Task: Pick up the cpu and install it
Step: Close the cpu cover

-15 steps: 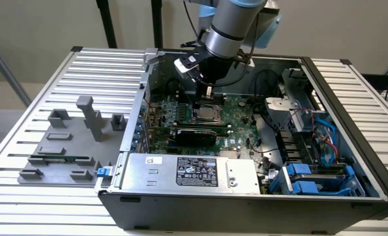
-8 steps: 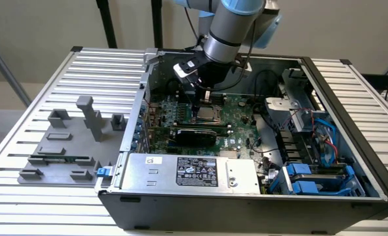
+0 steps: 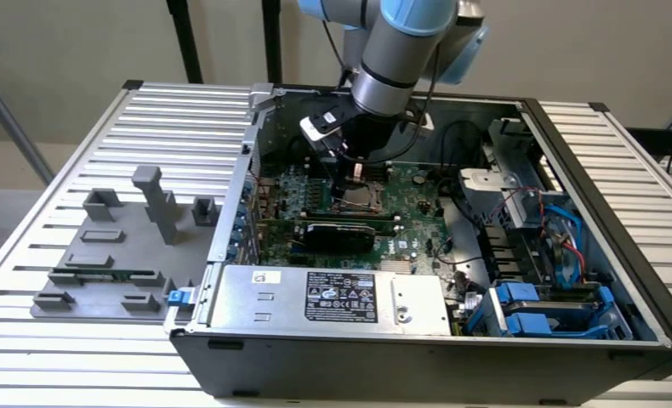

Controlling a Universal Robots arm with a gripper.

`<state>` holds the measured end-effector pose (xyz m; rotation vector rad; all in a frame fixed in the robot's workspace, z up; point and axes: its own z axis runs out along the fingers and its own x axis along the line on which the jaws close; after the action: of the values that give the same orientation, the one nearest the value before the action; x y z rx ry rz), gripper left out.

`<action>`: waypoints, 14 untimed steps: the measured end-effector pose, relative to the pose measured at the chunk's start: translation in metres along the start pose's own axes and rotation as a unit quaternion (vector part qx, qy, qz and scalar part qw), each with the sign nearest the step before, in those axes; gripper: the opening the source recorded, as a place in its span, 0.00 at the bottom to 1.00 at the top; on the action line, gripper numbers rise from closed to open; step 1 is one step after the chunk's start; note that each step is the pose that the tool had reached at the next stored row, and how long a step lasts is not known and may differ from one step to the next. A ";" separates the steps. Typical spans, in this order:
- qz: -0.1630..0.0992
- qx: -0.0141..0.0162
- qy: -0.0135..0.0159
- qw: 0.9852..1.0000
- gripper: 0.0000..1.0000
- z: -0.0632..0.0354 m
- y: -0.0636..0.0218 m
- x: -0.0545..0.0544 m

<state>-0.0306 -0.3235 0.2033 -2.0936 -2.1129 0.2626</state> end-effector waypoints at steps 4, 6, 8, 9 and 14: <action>0.000 0.000 0.000 1.000 0.11 0.0024 0.0004 0.000; 0.000 0.000 0.000 1.000 0.11 0.0033 0.0005 0.000; 0.001 0.000 0.000 1.000 0.11 0.0035 0.0003 0.000; 0.000 0.000 0.000 1.000 0.11 0.0036 0.0003 0.000; 0.000 0.000 0.001 1.000 0.11 -0.0077 -0.0042 -0.001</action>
<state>-0.0329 -0.3242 0.2118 -2.0937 -2.1111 0.2605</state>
